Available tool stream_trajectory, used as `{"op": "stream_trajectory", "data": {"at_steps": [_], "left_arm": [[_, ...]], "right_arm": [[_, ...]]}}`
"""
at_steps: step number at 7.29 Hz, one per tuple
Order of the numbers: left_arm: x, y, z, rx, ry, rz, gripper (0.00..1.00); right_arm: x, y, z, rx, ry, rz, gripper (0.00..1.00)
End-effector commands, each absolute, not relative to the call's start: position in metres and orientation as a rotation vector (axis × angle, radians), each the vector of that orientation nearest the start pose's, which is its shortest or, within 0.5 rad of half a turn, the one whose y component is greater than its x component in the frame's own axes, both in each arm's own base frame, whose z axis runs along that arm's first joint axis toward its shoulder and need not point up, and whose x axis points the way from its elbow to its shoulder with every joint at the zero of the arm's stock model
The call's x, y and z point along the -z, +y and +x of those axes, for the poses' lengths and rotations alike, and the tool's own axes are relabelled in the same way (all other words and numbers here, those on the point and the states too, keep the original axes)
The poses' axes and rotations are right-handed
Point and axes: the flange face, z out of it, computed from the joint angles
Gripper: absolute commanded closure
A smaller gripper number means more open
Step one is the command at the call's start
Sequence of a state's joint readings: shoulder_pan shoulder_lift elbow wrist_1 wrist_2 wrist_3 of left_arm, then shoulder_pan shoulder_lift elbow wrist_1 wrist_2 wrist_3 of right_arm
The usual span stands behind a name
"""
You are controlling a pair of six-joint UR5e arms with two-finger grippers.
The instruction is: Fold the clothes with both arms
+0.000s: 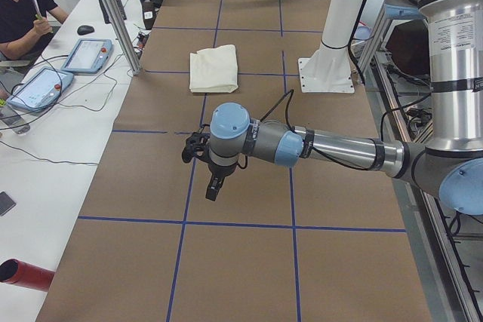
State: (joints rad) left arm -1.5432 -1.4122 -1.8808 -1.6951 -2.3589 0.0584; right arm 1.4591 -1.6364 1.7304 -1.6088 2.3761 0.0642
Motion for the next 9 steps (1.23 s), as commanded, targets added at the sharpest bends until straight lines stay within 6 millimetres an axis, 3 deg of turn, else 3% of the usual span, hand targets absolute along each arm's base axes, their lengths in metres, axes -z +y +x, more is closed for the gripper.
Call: {"op": "stream_trajectory", "data": {"at_steps": [1,4,6,9], "left_arm": [[-0.569,-0.435,-0.051,-0.183,0.779,0.258,0.0],[-0.587,-0.432,-0.052,-0.161,0.777,0.221,0.0],[-0.587,-0.433,-0.052,-0.062,0.784,0.183,0.0],[-0.597,-0.429,-0.052,-0.06,0.781,0.168,0.0]], "right_arm": [[-0.613,-0.47,0.01,0.068,-0.807,-0.016,0.0],[-0.609,-0.469,0.021,0.05,-0.808,0.002,0.0],[-0.608,-0.469,0.023,0.046,-0.809,0.005,0.0],[-0.61,-0.469,0.023,0.047,-0.807,0.002,0.0]]}}
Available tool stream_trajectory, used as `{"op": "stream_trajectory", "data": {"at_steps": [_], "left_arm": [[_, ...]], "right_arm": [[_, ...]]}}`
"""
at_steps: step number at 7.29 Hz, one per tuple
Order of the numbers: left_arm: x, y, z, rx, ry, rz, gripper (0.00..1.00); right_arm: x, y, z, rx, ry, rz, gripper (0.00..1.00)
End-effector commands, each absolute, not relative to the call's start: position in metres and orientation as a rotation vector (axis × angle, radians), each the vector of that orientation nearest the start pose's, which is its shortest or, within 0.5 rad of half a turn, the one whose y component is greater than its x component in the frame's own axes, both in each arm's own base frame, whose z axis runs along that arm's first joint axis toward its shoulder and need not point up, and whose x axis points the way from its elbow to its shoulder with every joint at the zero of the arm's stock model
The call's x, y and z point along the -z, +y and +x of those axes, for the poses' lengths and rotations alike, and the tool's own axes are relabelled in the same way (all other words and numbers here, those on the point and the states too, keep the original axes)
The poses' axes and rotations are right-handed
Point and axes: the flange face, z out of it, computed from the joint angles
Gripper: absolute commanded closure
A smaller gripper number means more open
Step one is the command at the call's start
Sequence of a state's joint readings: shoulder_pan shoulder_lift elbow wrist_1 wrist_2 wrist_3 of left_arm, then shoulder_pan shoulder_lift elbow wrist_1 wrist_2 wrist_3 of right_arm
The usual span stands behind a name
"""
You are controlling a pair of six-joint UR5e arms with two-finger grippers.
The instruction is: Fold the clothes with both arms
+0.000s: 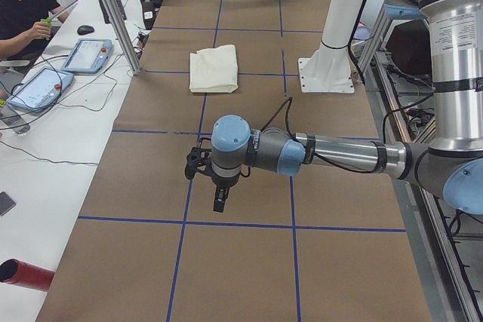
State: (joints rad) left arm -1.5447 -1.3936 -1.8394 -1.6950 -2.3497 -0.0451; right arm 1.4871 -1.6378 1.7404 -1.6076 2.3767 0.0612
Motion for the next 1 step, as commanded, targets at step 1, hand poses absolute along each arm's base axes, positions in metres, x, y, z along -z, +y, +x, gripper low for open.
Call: {"op": "stream_trajectory", "data": {"at_steps": [1], "left_arm": [[-0.5963,-0.4293,-0.052,-0.061,0.785,0.169,0.0]], "right_arm": [[-0.6081,-0.4698,0.023,0.051,-0.803,0.009,0.0]]}}
